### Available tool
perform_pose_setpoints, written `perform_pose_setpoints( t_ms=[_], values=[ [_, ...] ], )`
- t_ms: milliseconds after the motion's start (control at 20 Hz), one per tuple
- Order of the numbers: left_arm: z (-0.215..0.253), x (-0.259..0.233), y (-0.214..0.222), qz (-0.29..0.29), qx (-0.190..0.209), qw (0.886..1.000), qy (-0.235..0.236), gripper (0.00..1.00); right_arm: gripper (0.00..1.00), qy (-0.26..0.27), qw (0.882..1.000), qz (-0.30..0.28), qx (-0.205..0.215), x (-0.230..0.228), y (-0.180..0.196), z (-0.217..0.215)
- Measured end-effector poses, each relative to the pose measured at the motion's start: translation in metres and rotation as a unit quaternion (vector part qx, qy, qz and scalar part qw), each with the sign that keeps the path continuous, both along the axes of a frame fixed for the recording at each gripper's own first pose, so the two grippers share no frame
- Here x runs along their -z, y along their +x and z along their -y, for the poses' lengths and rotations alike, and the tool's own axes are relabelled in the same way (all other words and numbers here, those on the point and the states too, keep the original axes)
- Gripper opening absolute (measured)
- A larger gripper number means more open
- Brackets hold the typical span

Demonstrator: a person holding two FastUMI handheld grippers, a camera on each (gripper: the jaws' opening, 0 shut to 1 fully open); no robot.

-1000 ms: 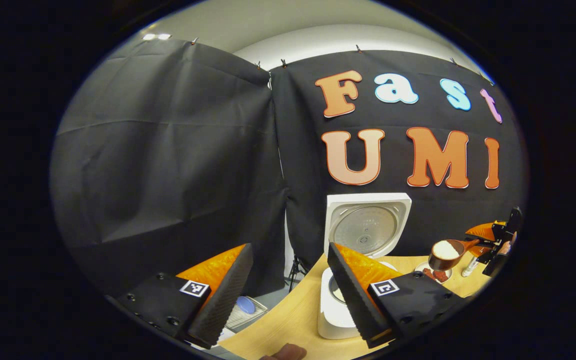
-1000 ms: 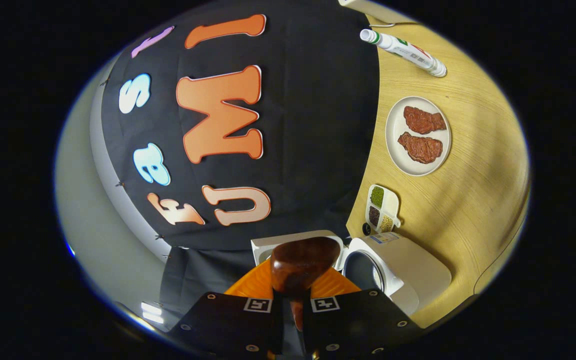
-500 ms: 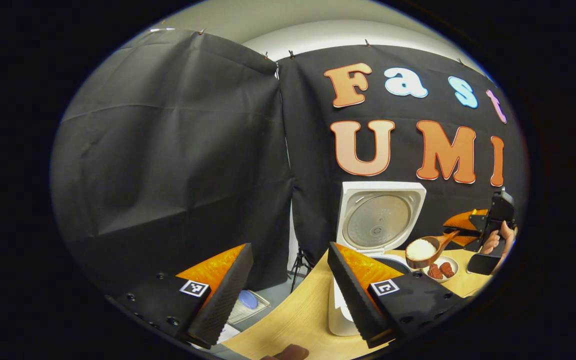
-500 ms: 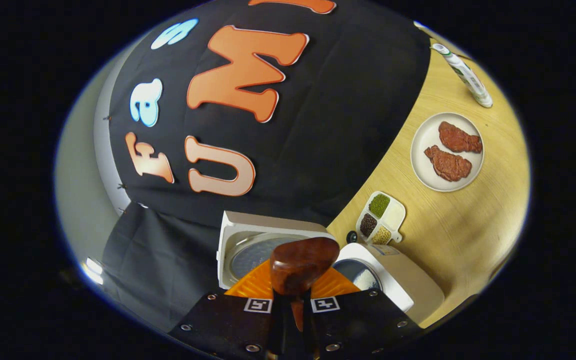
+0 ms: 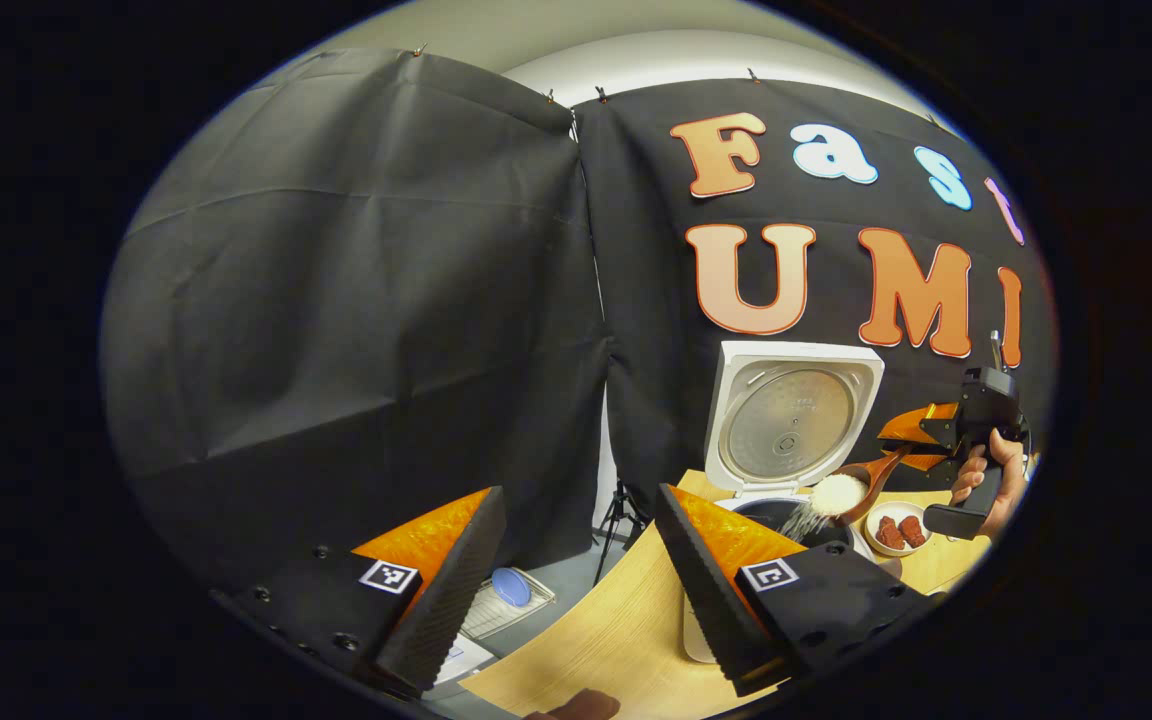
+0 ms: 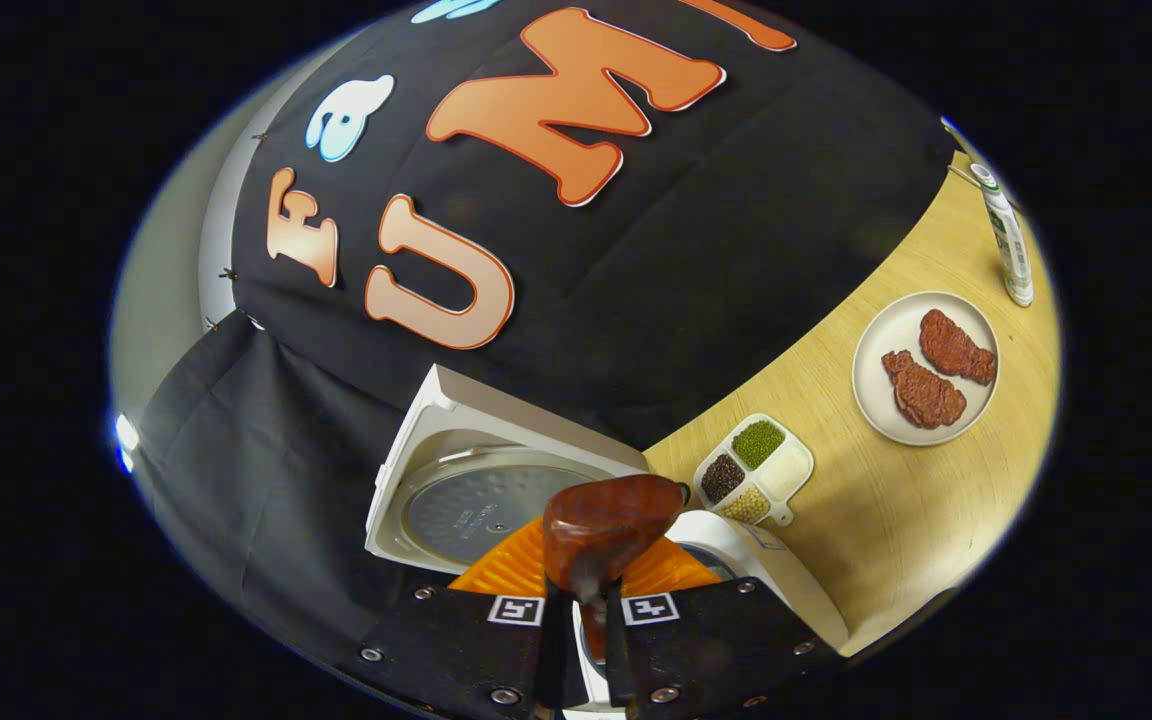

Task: Close the left gripper, press the button to open the rice cooker; take a wooden spoon from the chopstick holder with the right hand, scoop a spoonful of rice and pour it into the rice cooker, then put the wooden spoon back into the chopstick holder.

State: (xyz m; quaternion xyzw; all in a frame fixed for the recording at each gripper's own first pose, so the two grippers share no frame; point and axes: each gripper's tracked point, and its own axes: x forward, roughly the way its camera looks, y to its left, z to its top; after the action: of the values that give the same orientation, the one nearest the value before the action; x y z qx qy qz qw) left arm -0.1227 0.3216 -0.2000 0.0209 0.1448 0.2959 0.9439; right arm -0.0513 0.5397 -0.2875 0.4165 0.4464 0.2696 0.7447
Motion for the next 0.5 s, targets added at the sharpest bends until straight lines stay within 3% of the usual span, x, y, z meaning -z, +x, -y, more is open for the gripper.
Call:
perform_pose_setpoints(
  t_ms=[500],
  values=[
    [0.004, 0.002, 0.005, -0.006, 0.02, 1.0, -0.002, 0.99, 0.14, -0.05, 0.995, 0.08, -0.021, -0.014, 0.013, -0.002]
  ],
)
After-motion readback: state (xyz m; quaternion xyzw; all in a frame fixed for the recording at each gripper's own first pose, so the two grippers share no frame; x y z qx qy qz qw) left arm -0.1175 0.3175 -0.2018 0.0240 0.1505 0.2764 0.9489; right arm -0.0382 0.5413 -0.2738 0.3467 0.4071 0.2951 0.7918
